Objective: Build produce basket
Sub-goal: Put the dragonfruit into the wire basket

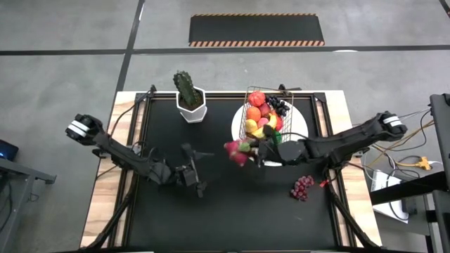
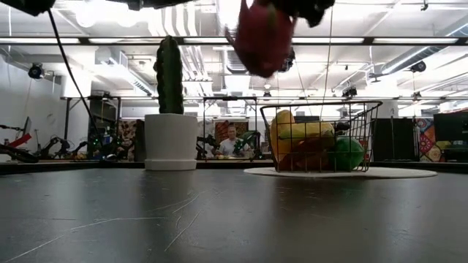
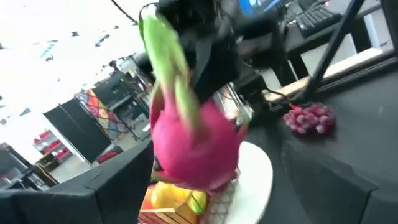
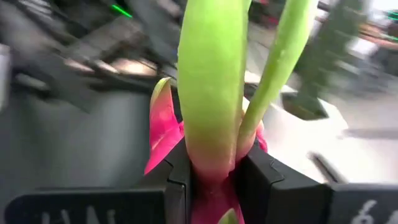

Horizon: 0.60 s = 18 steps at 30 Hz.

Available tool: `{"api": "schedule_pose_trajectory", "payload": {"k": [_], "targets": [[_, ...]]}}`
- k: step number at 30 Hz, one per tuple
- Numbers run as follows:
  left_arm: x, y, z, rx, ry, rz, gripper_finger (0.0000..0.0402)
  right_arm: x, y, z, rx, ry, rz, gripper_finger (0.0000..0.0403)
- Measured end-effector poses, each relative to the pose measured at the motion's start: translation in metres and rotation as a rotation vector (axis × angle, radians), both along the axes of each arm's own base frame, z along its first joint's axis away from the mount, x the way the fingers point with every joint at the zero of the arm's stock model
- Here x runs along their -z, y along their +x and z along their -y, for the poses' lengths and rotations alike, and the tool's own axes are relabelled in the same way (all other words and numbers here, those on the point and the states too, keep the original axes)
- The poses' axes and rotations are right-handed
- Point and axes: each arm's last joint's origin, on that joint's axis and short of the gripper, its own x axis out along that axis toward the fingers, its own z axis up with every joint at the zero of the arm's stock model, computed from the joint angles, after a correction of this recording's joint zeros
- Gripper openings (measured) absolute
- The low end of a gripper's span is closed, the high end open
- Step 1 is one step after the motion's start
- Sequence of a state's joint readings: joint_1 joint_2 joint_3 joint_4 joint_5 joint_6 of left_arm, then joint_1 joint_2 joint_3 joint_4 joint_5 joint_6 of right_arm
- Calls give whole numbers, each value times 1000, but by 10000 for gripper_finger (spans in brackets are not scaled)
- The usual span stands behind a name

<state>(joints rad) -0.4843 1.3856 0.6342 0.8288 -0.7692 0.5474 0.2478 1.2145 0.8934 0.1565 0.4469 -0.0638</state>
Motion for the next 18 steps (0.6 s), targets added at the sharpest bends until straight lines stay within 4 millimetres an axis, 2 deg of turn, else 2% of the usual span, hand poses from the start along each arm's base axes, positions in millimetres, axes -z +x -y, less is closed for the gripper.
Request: {"api": "schedule_pose_trajectory", "payload": {"k": [6,9,13,18], "targets": [[-15,-8,-4,-7,-12,48,334,-15,-21,22,486,-147,-52,70],[-16,-8,-5,-7,-18,51,334,-13,-34,41,649,-123,-57,70],[-15,-8,-4,-7,-18,50,335,-2,-45,70,794,-7,-26,70],[-14,-7,-4,-6,-16,44,335,31,-51,104,917,81,-65,70]]}}
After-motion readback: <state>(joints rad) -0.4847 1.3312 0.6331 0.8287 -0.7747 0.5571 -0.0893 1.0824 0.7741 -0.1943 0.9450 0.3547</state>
